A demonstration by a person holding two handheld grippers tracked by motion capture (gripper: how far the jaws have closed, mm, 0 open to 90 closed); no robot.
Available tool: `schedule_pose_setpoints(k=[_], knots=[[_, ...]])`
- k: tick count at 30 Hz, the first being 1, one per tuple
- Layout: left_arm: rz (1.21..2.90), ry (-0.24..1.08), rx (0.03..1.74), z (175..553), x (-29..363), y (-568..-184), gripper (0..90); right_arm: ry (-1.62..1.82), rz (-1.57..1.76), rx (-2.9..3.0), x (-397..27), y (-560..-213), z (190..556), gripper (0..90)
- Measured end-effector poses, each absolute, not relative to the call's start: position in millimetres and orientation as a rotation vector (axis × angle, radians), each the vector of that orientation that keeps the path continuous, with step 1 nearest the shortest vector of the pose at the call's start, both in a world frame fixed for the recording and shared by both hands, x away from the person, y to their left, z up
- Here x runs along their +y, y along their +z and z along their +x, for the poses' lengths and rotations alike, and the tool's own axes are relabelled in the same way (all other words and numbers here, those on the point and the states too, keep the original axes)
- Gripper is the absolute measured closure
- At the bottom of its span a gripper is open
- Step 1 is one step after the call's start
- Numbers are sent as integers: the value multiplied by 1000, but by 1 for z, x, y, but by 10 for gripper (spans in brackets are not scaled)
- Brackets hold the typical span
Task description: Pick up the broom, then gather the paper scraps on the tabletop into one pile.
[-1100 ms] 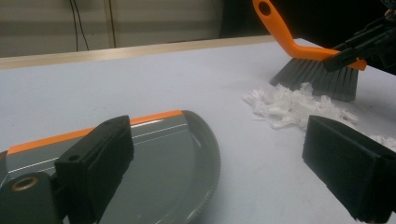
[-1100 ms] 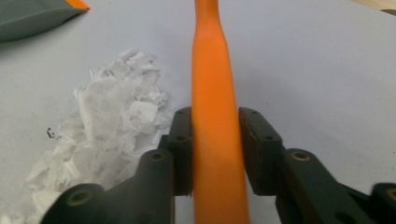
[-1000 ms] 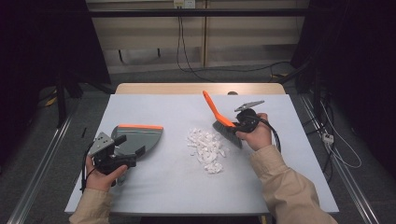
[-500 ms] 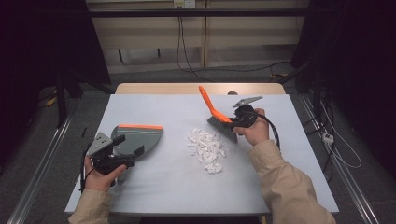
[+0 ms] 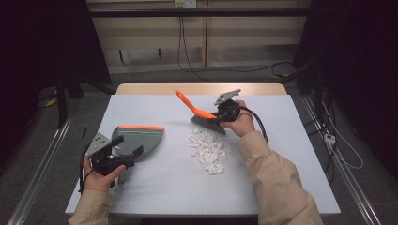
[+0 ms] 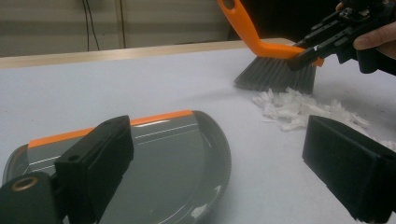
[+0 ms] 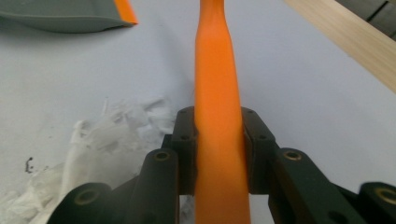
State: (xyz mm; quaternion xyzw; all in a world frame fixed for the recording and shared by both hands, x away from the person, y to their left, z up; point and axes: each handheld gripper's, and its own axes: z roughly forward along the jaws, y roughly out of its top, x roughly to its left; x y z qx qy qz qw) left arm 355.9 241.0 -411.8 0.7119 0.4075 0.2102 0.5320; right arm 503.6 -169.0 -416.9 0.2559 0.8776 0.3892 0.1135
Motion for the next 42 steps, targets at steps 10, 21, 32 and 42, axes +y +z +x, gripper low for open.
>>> schedule_pose_setpoints(k=[10, 21, 32, 42], knots=[[1704, 502, 968, 356, 240, -412, 85, 1073, 544, 2712, -172, -410, 482, 716], [1706, 501, 962, 356, 240, -411, 85, 1102, 495, 2758, -176, -406, 457, 716], [1704, 497, 953, 355, 238, -410, 85, 1195, 594, 2664, -183, -388, 452, 716], [1702, 491, 950, 355, 238, -410, 85, 1240, 627, 2659, -186, -377, 442, 716]])
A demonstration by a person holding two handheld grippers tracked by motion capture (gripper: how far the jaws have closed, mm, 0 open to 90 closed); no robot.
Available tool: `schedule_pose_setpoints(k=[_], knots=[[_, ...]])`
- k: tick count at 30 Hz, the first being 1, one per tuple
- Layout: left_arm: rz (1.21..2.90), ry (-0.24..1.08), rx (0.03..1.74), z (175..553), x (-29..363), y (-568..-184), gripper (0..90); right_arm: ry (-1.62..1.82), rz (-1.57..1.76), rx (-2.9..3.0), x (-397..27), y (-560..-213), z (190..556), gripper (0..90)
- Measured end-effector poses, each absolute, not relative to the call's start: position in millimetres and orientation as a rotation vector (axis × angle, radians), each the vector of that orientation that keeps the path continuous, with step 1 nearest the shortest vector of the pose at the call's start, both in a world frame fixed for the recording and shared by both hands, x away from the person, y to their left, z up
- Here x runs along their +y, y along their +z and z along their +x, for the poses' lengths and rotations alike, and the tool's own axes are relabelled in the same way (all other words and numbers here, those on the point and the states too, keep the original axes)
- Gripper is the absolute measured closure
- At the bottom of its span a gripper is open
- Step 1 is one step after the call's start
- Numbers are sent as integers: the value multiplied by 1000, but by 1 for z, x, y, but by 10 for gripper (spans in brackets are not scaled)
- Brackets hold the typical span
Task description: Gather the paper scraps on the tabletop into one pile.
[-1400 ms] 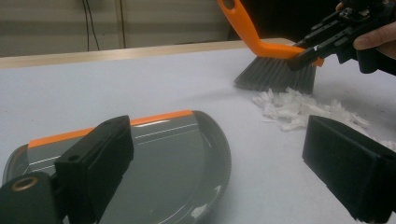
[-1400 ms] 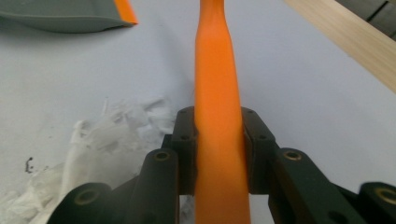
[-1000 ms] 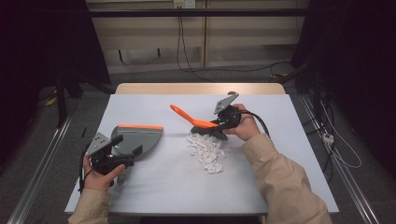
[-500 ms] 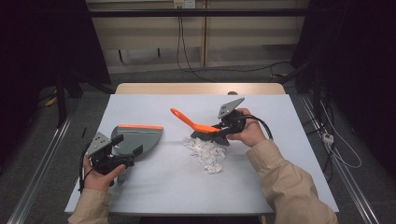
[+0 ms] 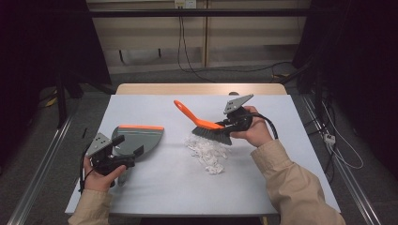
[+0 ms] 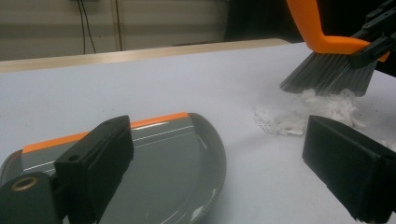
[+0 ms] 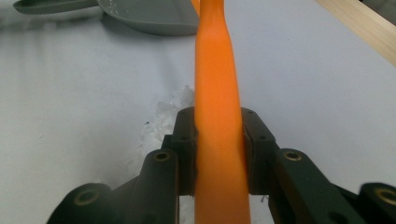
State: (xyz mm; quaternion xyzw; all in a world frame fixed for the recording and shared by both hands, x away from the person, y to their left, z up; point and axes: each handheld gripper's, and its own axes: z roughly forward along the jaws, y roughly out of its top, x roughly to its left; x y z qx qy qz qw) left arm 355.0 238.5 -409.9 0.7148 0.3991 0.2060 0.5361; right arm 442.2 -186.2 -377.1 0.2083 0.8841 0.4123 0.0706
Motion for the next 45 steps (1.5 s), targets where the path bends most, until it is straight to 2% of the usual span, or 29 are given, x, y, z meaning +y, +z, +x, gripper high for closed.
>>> schedule_pose_setpoints(k=[19, 28, 37, 45], knots=[[1707, 491, 952, 355, 238, -411, 85, 1391, 566, 2683, -166, -362, 404, 716], [1711, 495, 953, 356, 239, -412, 84, 1443, 563, 2759, -157, -377, 388, 716], [1714, 493, 955, 356, 238, -412, 84, 1470, 622, 2847, -158, -412, 380, 716], [1705, 492, 958, 356, 238, -412, 84, 1395, 633, 2822, -160, -417, 396, 717]])
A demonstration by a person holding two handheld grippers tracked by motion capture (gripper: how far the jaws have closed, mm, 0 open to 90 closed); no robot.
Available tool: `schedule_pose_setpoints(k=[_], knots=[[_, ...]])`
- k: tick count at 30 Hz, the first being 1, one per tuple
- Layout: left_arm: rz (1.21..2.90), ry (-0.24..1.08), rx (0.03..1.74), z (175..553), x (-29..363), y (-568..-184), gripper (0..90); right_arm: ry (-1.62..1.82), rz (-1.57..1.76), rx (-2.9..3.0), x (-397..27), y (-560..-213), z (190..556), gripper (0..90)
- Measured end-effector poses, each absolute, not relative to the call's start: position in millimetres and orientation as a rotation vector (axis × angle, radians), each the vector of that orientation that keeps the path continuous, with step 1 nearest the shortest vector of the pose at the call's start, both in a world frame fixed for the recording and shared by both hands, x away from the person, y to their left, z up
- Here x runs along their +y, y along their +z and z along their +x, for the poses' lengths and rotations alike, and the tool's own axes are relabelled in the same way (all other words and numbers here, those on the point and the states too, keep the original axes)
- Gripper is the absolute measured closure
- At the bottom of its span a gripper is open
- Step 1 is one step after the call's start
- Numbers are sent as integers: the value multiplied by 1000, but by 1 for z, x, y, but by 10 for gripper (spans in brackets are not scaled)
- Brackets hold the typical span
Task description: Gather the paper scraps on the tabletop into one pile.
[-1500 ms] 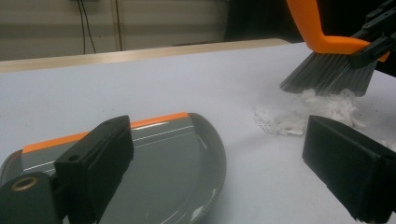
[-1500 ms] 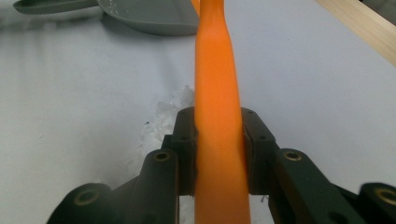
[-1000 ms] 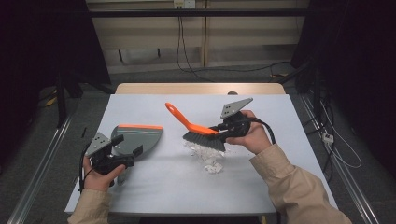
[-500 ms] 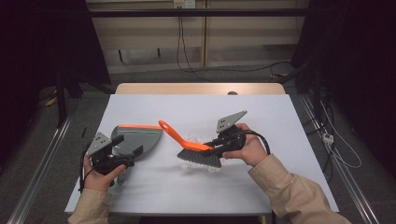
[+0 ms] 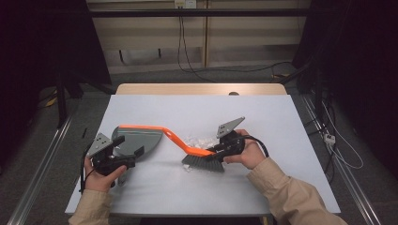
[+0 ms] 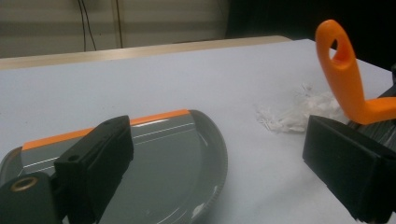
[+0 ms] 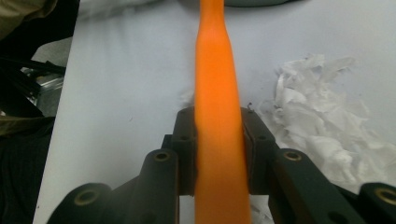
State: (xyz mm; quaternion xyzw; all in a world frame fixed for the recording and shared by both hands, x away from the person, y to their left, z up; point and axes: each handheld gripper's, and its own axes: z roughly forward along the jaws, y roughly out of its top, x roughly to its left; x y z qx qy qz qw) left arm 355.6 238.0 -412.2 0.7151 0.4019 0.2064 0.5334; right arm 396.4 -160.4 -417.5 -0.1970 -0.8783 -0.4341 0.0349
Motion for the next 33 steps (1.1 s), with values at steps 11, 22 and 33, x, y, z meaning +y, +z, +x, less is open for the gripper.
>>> schedule_pose_setpoints(k=[11, 22, 33], knots=[[1705, 492, 956, 356, 238, -412, 84, -1404, -651, -2766, -156, -404, 417, 716], [1711, 497, 952, 356, 239, -411, 84, -1506, -650, -2736, -149, -388, 406, 716], [1700, 501, 957, 356, 240, -411, 84, -1500, -574, -2634, -132, -395, 386, 716]])
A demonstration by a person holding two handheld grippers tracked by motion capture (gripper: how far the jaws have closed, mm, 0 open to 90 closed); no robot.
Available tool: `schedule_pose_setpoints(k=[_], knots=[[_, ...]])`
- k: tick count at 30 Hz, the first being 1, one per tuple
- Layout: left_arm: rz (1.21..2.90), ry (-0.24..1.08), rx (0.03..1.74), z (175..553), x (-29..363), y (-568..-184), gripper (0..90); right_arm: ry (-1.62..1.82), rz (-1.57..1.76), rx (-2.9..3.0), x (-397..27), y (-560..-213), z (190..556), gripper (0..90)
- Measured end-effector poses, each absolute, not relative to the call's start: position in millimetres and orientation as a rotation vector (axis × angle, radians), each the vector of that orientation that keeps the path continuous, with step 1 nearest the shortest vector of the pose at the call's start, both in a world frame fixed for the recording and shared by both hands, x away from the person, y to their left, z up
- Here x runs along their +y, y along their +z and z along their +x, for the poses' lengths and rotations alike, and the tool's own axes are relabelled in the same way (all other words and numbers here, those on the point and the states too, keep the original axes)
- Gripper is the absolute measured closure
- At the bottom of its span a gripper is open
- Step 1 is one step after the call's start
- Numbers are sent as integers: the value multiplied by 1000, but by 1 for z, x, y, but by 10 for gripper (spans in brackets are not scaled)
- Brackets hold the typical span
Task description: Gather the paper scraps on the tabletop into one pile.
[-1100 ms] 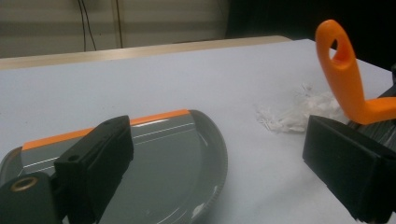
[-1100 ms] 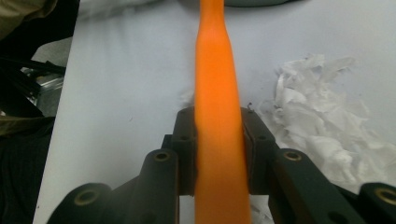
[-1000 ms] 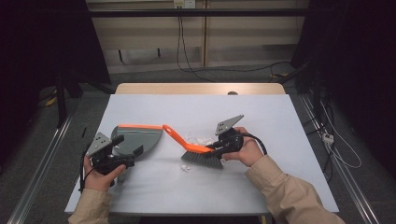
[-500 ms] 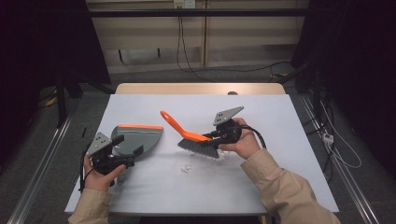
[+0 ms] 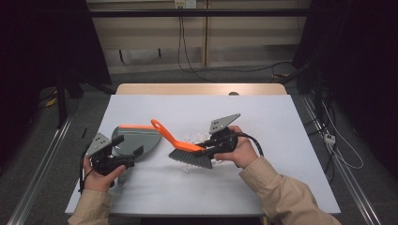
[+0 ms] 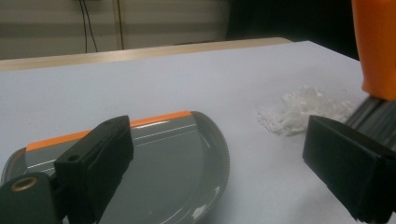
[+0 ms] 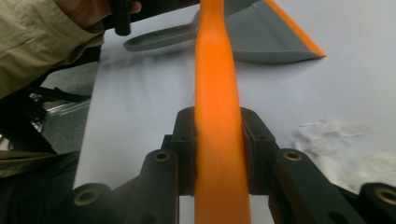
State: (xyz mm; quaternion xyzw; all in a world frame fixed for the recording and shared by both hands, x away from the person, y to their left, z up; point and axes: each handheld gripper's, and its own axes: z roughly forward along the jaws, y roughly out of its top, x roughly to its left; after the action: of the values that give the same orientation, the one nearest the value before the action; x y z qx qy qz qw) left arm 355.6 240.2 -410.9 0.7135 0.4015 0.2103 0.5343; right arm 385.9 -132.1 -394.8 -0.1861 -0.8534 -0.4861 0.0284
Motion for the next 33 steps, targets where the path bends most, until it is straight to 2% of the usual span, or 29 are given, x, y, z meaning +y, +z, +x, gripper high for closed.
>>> schedule_pose_setpoints(k=[6, 16, 22, 33], knots=[[1703, 501, 962, 356, 242, -411, 84, -1439, -549, -2603, -123, -412, 379, 716], [1698, 497, 962, 355, 242, -409, 83, -1389, -676, -2660, -138, -422, 404, 717], [1713, 479, 968, 354, 240, -406, 75, -1393, -704, -2725, -142, -415, 414, 716], [1726, 477, 960, 350, 247, -407, 74, -1505, -742, -2729, -143, -395, 412, 716]])
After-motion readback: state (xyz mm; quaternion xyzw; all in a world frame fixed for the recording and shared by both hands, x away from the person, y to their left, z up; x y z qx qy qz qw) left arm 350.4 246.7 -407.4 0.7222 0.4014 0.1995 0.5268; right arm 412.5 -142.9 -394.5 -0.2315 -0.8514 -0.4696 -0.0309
